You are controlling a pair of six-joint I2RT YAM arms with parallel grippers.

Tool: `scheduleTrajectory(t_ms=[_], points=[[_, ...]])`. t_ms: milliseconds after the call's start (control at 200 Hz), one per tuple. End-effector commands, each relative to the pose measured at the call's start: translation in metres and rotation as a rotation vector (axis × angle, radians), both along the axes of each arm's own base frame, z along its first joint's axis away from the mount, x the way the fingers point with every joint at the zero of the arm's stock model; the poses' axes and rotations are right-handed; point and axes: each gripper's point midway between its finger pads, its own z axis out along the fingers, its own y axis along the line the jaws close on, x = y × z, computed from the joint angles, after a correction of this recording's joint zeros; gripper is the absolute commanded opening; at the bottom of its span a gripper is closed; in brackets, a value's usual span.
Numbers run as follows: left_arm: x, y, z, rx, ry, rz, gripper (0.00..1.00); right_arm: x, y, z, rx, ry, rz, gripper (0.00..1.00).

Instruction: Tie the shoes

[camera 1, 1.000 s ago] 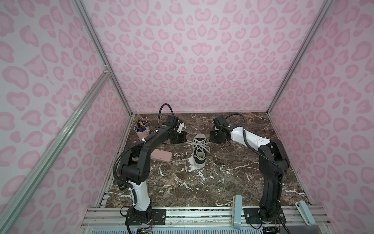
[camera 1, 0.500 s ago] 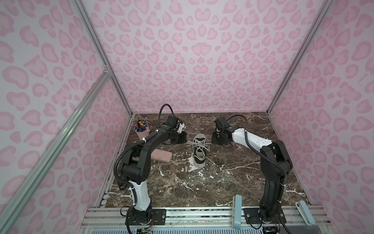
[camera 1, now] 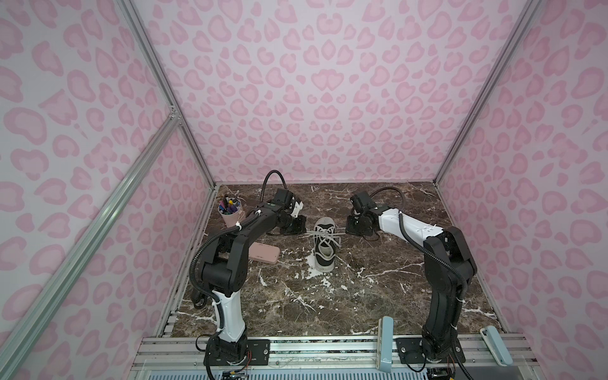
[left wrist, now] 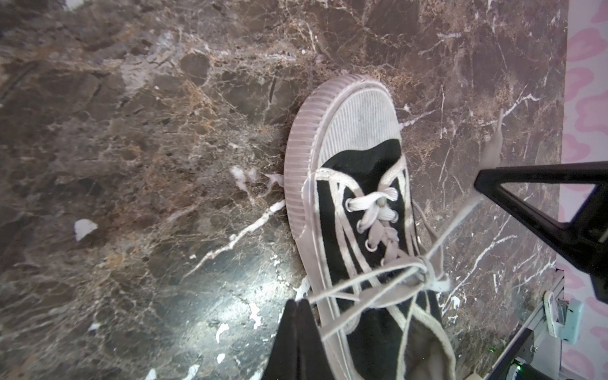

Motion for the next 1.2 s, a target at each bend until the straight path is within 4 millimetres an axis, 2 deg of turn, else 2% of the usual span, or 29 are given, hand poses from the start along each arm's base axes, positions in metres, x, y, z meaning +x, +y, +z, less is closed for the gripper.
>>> scheduleTrajectory(t_ms=[0,175,495,655,725,865,1035,1200], points=[[0.007,0.003,0.003,0.027,-0.033,-0.005,0.04,-0.001,-0.015,-0.008,-0.054,0.014,-0.007,0.0],[0.008,0.005,0.0,0.048,-0.035,-0.011,0.04,0.001,-0.017,-0.009,-0.059,0.015,0.003,0.0],[0.012,-0.007,0.0,-0.009,-0.029,-0.02,0.04,-0.001,-0.01,-0.02,-0.034,0.041,0.025,0.0],[0.013,-0.012,0.007,-0.045,-0.044,-0.021,0.13,0.001,0.008,-0.019,0.052,0.052,0.061,0.0],[0.013,-0.012,0.009,-0.051,-0.048,-0.02,0.16,0.001,0.009,-0.021,0.053,0.057,0.063,0.0],[0.013,-0.013,0.01,-0.058,-0.05,-0.019,0.28,0.0,0.009,-0.021,0.058,0.061,0.062,0.0],[0.009,-0.021,0.017,-0.118,-0.054,-0.03,0.32,0.0,0.01,-0.022,0.064,0.064,0.068,0.0],[0.005,-0.034,0.013,-0.142,-0.037,-0.051,0.35,0.0,0.01,-0.022,0.062,0.064,0.069,0.0]])
